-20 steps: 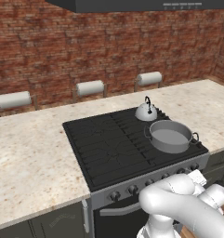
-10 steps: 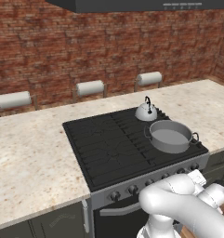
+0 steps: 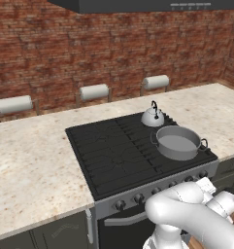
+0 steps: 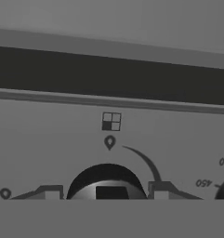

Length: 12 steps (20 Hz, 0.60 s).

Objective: Pick the kettle from the cabinet and place it on a stove burner. Then pick the pot from the counter and place it on another stove burner. Finally, turn both burners on.

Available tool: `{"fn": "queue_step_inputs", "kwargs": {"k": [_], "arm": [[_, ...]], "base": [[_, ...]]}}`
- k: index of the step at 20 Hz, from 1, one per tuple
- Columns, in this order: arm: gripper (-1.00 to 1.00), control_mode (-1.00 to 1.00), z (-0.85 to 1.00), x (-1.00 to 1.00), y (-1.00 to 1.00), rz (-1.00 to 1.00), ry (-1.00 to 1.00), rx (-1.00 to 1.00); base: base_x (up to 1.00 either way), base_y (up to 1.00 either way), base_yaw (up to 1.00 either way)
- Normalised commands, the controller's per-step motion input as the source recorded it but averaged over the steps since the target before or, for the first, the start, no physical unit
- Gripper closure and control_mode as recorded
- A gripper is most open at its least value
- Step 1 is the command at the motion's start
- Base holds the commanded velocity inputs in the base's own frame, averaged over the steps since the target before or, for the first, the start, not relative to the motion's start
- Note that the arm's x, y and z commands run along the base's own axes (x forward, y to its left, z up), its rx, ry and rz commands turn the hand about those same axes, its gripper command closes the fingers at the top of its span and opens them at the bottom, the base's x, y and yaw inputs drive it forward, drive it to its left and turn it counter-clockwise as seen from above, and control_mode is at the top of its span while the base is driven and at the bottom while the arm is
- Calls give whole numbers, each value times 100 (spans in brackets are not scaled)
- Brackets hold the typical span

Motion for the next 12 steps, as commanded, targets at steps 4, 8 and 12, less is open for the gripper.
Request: {"fn": "queue_step_inputs", "kwargs": {"k": [4,8,12], "arm": [[100,-100,1,0,0,0,0,-24],[100,-100,3,0,0,0,0,-27],[100,-100,1,0,0,0,0,-26]], "base": [[0,0,0],[0,0,0],[0,0,0]]}}
